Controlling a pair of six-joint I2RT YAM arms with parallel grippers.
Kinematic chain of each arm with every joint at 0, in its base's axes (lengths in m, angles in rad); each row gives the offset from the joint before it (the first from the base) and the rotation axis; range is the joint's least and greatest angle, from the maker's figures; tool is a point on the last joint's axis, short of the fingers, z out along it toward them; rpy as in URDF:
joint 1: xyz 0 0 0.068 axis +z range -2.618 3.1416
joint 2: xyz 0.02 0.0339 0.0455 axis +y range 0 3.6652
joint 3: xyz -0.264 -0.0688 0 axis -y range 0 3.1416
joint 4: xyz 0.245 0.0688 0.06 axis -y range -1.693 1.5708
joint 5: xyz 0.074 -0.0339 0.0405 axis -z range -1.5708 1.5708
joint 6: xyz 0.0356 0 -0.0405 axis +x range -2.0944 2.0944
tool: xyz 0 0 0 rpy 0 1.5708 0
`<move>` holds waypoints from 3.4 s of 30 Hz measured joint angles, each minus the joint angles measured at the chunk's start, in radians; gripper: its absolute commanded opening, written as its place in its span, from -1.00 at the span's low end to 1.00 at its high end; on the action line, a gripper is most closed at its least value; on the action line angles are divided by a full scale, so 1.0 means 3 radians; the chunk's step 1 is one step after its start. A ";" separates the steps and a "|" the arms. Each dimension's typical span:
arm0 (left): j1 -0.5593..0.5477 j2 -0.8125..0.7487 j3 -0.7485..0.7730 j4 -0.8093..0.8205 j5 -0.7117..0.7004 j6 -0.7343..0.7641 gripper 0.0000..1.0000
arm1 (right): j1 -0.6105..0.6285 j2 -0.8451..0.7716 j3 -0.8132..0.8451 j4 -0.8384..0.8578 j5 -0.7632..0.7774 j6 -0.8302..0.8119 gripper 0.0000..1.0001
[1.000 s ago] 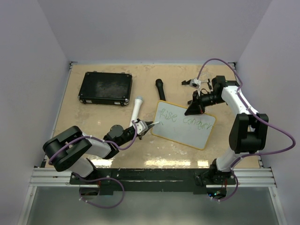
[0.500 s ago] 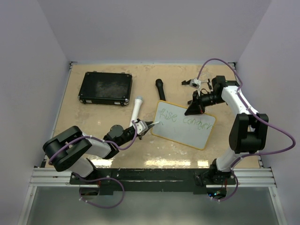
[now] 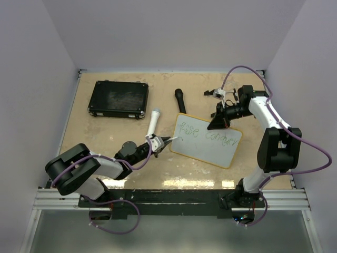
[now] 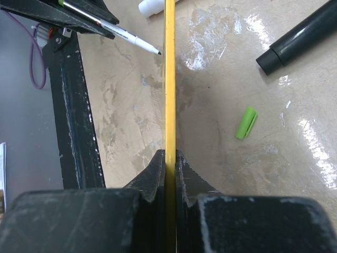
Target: Write a sentence on the whiteboard
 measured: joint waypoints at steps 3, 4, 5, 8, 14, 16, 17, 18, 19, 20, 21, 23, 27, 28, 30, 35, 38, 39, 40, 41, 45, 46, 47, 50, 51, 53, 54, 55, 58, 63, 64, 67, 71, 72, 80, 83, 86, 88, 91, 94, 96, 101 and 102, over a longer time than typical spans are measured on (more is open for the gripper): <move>0.0005 0.0000 -0.0015 -0.0001 0.0004 -0.0013 -1.00 | 0.0000 0.0000 0.0000 -0.0006 0.0000 -0.0004 -1.00; 0.0006 0.0000 -0.0019 -0.0003 0.0004 -0.0025 -1.00 | 0.0000 0.0000 0.0000 -0.0009 0.0000 -0.0005 -1.00; 0.0006 0.0000 -0.0022 -0.0003 0.0006 -0.0029 -1.00 | 0.0000 0.0000 0.0000 -0.0011 0.0000 -0.0006 -1.00; 0.0006 0.0000 -0.0023 -0.0001 0.0023 -0.0047 -1.00 | 0.0000 0.0000 0.0000 -0.0017 0.0001 -0.0009 -1.00; 0.0006 0.0000 -0.0024 -0.0001 0.0055 -0.0108 -1.00 | 0.0000 0.0000 0.0000 -0.0019 0.0001 -0.0009 -1.00; 0.0006 0.0000 -0.0024 -0.0001 0.0055 -0.0113 -1.00 | 0.0000 0.0000 0.0000 -0.0020 0.0001 -0.0009 -1.00; 0.0006 0.0000 -0.0024 -0.0001 0.0056 -0.0113 -1.00 | 0.0000 0.0000 0.0000 -0.0020 0.0001 -0.0009 -1.00; 0.0006 0.0000 -0.0024 -0.0001 0.0056 -0.0113 -1.00 | 0.0000 0.0000 0.0000 -0.0020 0.0001 -0.0009 -1.00; 0.0006 0.0000 -0.0024 -0.0001 0.0055 -0.0113 -1.00 | 0.0000 0.0000 0.0000 -0.0020 0.0001 -0.0009 -1.00; 0.0006 0.0000 -0.0023 -0.0001 0.0053 -0.0113 -1.00 | 0.0000 0.0000 0.0000 -0.0020 0.0001 -0.0009 -1.00; 0.0006 0.0001 -0.0023 0.0000 0.0052 -0.0113 -1.00 | 0.0000 0.0000 0.0000 -0.0020 0.0001 -0.0009 -1.00; 0.0006 0.0017 -0.0022 -0.0001 0.0052 -0.0113 -1.00 | 0.0000 0.0000 0.0000 -0.0020 0.0001 -0.0009 -1.00; 0.0006 0.0078 -0.0004 -0.0003 0.0052 -0.0114 -1.00 | 0.0000 0.0000 0.0000 -0.0020 0.0003 -0.0009 -1.00; 0.0006 0.0092 -0.0001 -0.0003 0.0052 -0.0116 -1.00 | 0.0000 0.0000 0.0000 -0.0020 0.0003 -0.0009 -1.00; 0.0006 0.0103 0.0003 0.0000 0.0053 -0.0118 -1.00 | 0.0000 0.0000 0.0000 -0.0020 0.0003 -0.0009 -1.00; 0.0006 0.0103 0.0004 0.0000 0.0053 -0.0125 -1.00 | 0.0000 0.0000 0.0000 -0.0022 0.0003 -0.0010 -1.00; 0.0006 0.0094 0.0009 -0.0004 0.0053 -0.0126 -1.00 | 0.0000 0.0000 0.0000 -0.0023 0.0003 -0.0010 -1.00; 0.0006 0.0085 0.0013 -0.0004 0.0053 -0.0125 -1.00 | 0.0000 0.0000 0.0000 -0.0023 0.0003 -0.0010 -1.00; 0.0006 0.0074 0.0023 -0.0004 0.0053 -0.0123 -1.00 | 0.0000 0.0000 0.0000 -0.0022 0.0003 -0.0011 -1.00; 0.0006 0.0062 0.0037 -0.0001 0.0053 -0.0122 -1.00 | 0.0000 0.0000 0.0000 -0.0023 0.0003 -0.0011 -1.00; 0.0006 0.0047 0.0090 0.0001 0.0055 -0.0120 -1.00 | 0.0000 0.0000 0.0000 -0.0023 0.0003 -0.0011 -1.00; 0.0008 0.0047 0.0098 0.0000 0.0053 -0.0118 -1.00 | 0.0000 0.0000 0.0000 -0.0023 0.0003 -0.0011 -1.00; 0.0006 0.0047 0.0104 0.0000 0.0055 -0.0117 -1.00 | 0.0000 0.0000 0.0000 -0.0023 0.0003 -0.0011 -1.00; 0.0008 0.0053 0.0118 0.0001 0.0053 -0.0116 -1.00 | 0.0000 0.0000 0.0000 -0.0023 0.0003 -0.0011 -1.00; 0.0006 0.0062 0.0120 0.0003 0.0053 -0.0116 -1.00 | 0.0000 0.0000 0.0000 -0.0024 0.0003 -0.0011 -1.00; 0.0008 0.0080 0.0120 -0.0001 0.0053 -0.0117 -1.00 | 0.0000 0.0000 0.0000 -0.0023 0.0003 -0.0011 -1.00; 0.0006 0.0085 0.0120 -0.0001 0.0055 -0.0117 -1.00 | 0.0000 0.0000 0.0000 -0.0023 0.0003 -0.0011 -1.00; 0.0006 0.0085 0.0120 -0.0001 0.0055 -0.0117 -1.00 | 0.0000 0.0000 0.0000 -0.0023 0.0003 -0.0011 -1.00; 0.0006 0.0085 0.0120 -0.0001 0.0065 -0.0118 -1.00 | 0.0000 0.0000 0.0000 -0.0024 0.0003 -0.0011 -1.00; 0.0008 0.0084 0.0120 -0.0001 0.0075 -0.0120 -1.00 | 0.0000 0.0000 0.0000 -0.0023 0.0003 -0.0011 -1.00; 0.0006 0.0081 0.0120 -0.0001 0.0079 -0.0121 -1.00 | 0.0000 0.0000 0.0000 -0.0024 0.0003 -0.0011 -1.00; 0.0006 0.0037 0.0114 -0.0004 0.0081 -0.0122 -1.00 | 0.0000 0.0000 0.0000 -0.0024 0.0003 -0.0011 -1.00; 0.0006 -0.0076 0.0108 0.0001 0.0081 -0.0120 -1.00 | 0.0000 0.0000 0.0000 -0.0024 0.0003 -0.0011 -1.00; 0.0006 -0.0092 0.0108 0.0004 0.0081 -0.0120 -1.00 | 0.0000 0.0000 0.0000 -0.0024 0.0003 -0.0011 -1.00; 0.0006 -0.0085 0.0106 0.0008 0.0081 -0.0120 -1.00 | 0.0000 0.0000 0.0000 -0.0024 0.0003 -0.0011 -1.00; 0.0008 -0.0069 0.0098 0.0006 0.0081 -0.0118 -1.00 | 0.0000 0.0000 0.0000 -0.0023 0.0003 -0.0011 -1.00; 0.0006 -0.0041 0.0097 0.0008 0.0080 -0.0117 -1.00 | 0.0000 0.0000 0.0000 -0.0024 0.0003 -0.0011 -1.00; 0.0008 -0.0022 0.0097 0.0005 0.0080 -0.0114 -1.00 | 0.0000 0.0000 0.0000 -0.0024 0.0003 -0.0011 -1.00; 0.0006 -0.0011 0.0097 0.0001 0.0081 -0.0108 -1.00 | 0.0000 0.0000 0.0000 -0.0023 0.0003 -0.0011 -1.00; 0.0008 -0.0011 0.0097 0.0001 0.0081 -0.0102 -1.00 | 0.0000 0.0000 0.0000 -0.0023 0.0003 -0.0010 -1.00; 0.0008 -0.0011 0.0097 0.0001 0.0081 -0.0099 -1.00 | 0.0000 0.0000 0.0000 -0.0022 0.0004 -0.0010 -1.00; 0.0006 -0.0010 0.0097 0.0001 0.0081 -0.0100 -1.00 | 0.0000 0.0000 0.0000 -0.0022 0.0004 -0.0009 -1.00; 0.0006 -0.0009 0.0097 0.0003 0.0081 -0.0100 -1.00 | 0.0000 0.0000 0.0000 -0.0020 0.0004 -0.0009 -1.00</move>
